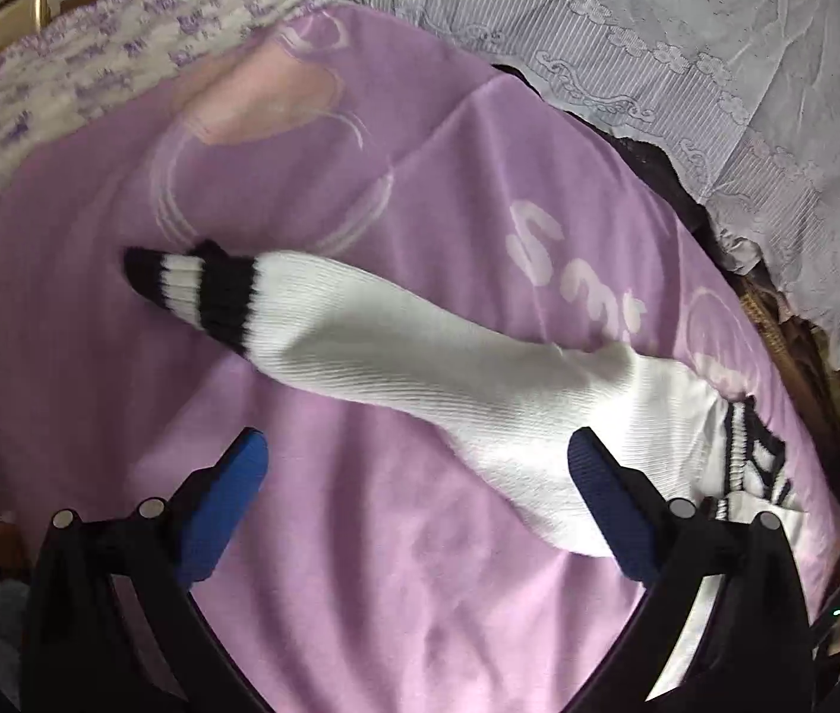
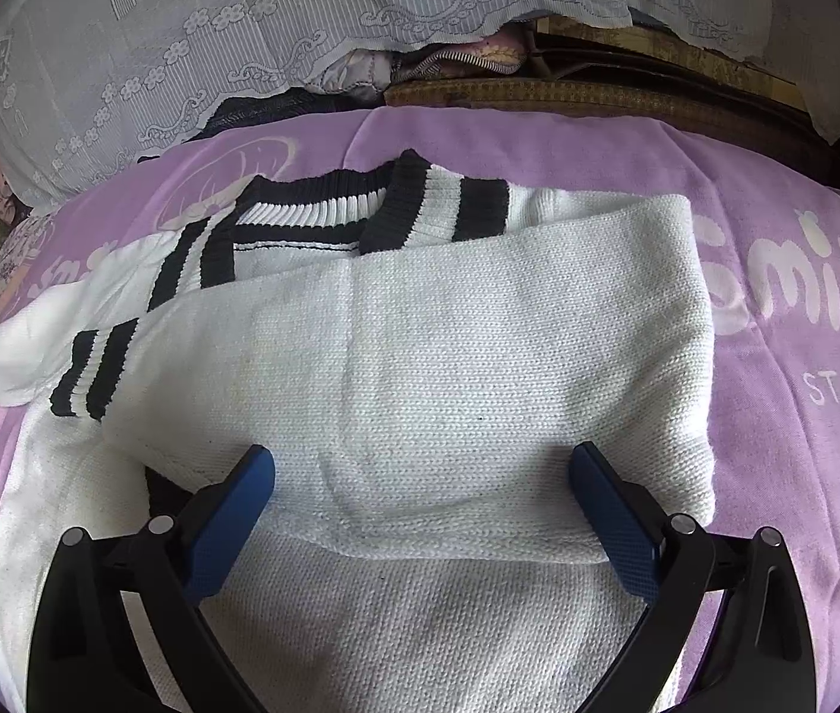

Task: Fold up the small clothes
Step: 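Move the left tool to the other sleeve's striped cuff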

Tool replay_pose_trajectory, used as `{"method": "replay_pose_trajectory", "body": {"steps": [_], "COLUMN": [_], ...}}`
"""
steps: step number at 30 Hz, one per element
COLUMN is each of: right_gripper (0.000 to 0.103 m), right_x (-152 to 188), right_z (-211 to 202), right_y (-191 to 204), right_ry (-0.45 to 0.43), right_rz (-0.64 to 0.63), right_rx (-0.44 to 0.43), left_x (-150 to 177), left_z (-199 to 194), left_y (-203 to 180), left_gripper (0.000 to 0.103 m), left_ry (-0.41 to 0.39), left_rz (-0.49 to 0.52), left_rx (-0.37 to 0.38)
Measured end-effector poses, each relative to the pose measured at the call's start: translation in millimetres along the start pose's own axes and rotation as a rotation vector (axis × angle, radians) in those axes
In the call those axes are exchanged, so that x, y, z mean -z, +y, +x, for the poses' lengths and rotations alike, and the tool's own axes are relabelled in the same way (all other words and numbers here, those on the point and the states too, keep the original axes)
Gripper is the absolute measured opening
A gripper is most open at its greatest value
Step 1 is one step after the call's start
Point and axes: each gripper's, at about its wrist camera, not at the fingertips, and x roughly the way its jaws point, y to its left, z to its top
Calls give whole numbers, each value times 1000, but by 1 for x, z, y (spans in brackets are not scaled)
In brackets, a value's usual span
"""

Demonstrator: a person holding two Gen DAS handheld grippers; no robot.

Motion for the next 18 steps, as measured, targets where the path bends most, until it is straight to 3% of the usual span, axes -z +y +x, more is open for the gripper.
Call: {"method": "replay_pose_trajectory", "body": {"steps": [2, 5, 7, 10, 11, 12, 14, 15, 18], "right_gripper": [100, 100, 100, 100, 100, 100, 100, 100, 100], "right_x": [0, 0, 0, 0, 0, 0, 0, 0, 0], "right_z": [0, 0, 0, 0, 0, 0, 0, 0, 0], "right_y": [0, 0, 0, 0, 0, -1, 0, 0, 0], "right_ry": [0, -1, 0, 0, 0, 0, 0, 0, 0], "right_rz": [0, 0, 0, -1, -1, -2, -2, -2, -2], "right_rx": [-1, -1, -3, -2, -2, -2, -2, -2, -2], "left_x": [-13, -45, -68, -90, -92, -90, -81, -77, -68], "left_z": [17, 30, 17, -11, -20, -29, -43, -47, -46], "left_y": [-8, -24, -33, -41, -44, -46, -39, -31, 6], "left_gripper": [98, 94, 88, 89, 92, 99, 99, 99, 99], "left_ry": [13, -30, -93, -118, -121, -147, -218, -232, -163], "left_rz": [-19, -33, -33, -52, -19, 26, 77, 78, 24], "left_rx": [55, -30, -51, 11, -32, -131, -351, -412, -438]}}
